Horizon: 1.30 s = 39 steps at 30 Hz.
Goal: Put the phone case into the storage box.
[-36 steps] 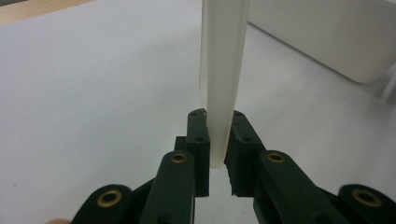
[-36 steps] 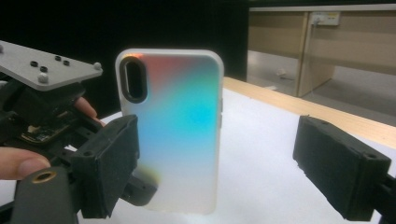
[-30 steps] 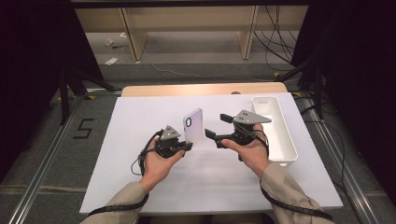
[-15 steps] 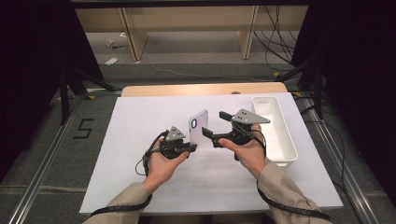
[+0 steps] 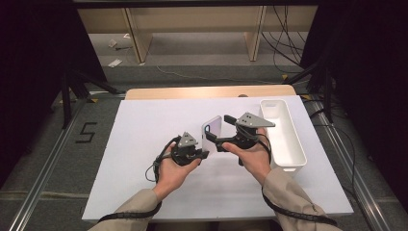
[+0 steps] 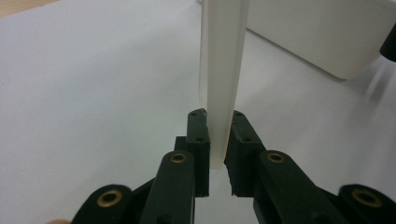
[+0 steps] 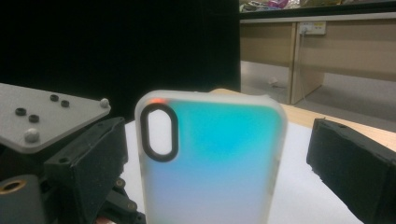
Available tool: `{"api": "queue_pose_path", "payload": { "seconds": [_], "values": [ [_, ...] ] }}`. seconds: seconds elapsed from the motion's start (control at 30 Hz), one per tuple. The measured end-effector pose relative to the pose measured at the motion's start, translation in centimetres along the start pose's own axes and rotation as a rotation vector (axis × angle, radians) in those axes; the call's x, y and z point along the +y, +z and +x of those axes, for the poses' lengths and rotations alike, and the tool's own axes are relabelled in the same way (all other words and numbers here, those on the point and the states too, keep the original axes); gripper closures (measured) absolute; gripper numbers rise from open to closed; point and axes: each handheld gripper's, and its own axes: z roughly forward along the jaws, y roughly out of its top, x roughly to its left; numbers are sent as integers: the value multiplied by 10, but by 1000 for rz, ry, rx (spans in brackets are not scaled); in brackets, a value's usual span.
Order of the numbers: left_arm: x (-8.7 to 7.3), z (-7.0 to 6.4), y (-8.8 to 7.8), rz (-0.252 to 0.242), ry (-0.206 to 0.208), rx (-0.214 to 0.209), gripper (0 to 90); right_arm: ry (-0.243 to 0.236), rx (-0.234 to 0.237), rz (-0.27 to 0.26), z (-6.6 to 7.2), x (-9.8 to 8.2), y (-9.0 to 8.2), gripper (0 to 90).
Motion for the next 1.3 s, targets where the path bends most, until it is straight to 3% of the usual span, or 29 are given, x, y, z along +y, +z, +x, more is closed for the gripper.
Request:
{"api": "queue_pose_path", "payload": {
  "seconds": [0.33,0.87,1.3],
  "values": [
    [1,-7,4,5,15,-14,806,19,-16,-11,0,0,3,71],
    [1,-7,4,-3,14,-13,805,18,-25,-23,1,-3,4,169],
    [2,-7,4,-13,17,-14,804,24,-30,-28,1,-2,3,180]
  ]
}}
